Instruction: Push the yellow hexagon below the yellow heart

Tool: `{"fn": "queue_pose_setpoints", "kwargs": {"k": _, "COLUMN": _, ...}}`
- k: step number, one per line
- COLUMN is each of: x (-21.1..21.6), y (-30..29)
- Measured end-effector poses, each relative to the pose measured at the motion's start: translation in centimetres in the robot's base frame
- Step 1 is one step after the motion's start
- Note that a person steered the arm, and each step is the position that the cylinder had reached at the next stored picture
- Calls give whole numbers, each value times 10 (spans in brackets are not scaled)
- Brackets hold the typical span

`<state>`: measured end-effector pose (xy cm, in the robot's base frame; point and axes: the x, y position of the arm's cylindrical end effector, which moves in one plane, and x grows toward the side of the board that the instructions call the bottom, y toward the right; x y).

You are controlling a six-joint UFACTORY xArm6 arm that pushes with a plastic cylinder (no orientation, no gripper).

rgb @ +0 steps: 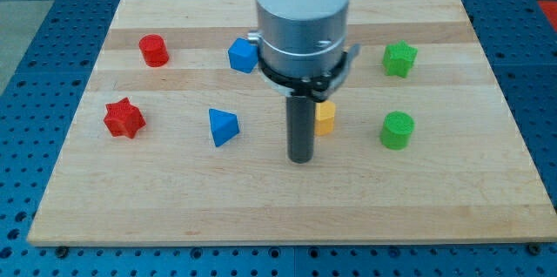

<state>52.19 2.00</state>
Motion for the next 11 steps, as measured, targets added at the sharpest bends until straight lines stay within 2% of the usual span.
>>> {"fn": "queue_pose_setpoints", "kwargs": {"k": 1, "x": -39, "y": 27}}
{"fn": "queue_pose_setpoints", "kwargs": {"k": 2, "x": -88, "y": 17}}
{"fn": "queue_pose_setpoints", "kwargs": {"k": 5, "x": -95, "y": 7}}
{"fn": "queue_pose_setpoints", "kwargs": {"k": 6, "x": -83, "y": 20}}
{"fn": "queue_pose_setpoints", "kwargs": {"k": 8, "x": -94, "y": 155}}
{"fn": "queue_pose_setpoints", "kwargs": {"k": 9, "x": -132, "y": 209}}
{"fn": "queue_pose_setpoints", "kwargs": {"k": 10, "x": -151, "y": 198}}
{"fn": "queue_pose_setpoints", "kwargs": {"k": 11, "x": -151, "y": 169}}
